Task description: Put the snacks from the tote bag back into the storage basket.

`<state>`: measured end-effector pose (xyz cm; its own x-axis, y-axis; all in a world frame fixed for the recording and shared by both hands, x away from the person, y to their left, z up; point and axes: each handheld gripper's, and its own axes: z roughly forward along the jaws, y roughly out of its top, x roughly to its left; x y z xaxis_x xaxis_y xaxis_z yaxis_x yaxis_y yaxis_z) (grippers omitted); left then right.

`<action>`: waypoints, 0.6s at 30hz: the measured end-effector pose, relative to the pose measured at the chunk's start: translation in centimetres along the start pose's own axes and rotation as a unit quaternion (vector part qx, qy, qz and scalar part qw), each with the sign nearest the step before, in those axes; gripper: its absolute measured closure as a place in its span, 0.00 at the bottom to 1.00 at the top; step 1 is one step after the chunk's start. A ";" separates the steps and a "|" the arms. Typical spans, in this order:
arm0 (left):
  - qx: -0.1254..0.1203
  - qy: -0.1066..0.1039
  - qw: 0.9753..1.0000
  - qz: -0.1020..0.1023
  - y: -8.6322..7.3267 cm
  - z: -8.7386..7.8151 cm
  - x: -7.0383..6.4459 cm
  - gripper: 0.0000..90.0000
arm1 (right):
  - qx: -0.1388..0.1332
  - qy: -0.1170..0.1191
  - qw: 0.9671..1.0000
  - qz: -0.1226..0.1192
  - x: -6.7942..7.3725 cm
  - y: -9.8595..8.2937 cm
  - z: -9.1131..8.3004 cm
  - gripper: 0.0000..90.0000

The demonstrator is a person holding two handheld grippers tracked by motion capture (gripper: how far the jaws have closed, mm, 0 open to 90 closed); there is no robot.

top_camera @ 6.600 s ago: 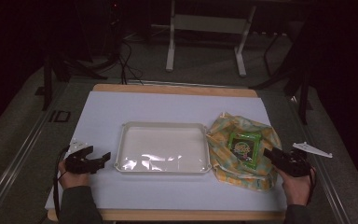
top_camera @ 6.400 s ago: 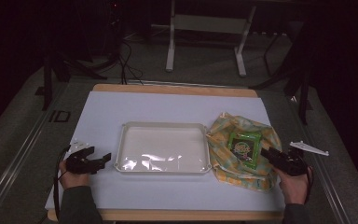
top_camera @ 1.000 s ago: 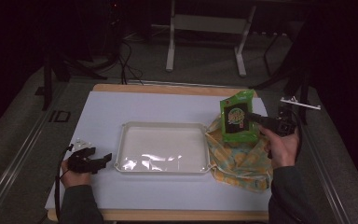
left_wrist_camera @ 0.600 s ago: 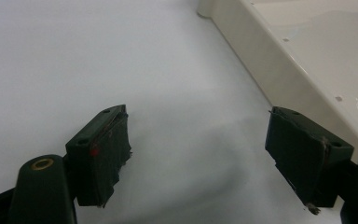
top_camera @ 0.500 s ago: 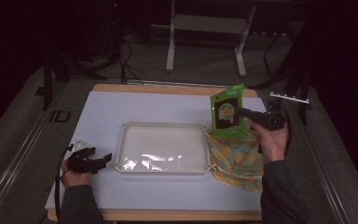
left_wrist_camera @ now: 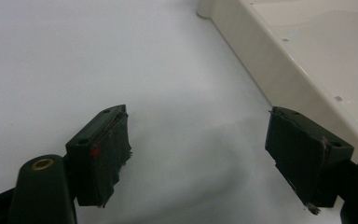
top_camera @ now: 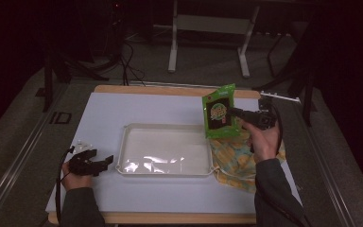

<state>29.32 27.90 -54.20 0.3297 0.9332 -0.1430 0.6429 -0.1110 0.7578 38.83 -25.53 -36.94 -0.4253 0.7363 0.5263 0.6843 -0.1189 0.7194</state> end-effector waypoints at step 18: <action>-0.003 0.001 1.000 -0.001 0.0 -0.1 0.0 0.24 | 0.012 0.016 1.000 -0.001 1.4 -0.4 3.0 0.82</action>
<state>29.26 27.92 -54.18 0.3264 0.9342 -0.1439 0.6400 -0.1064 0.7609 39.74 -22.44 -37.90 -0.4459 0.7144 0.5393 0.6972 -0.1006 0.7098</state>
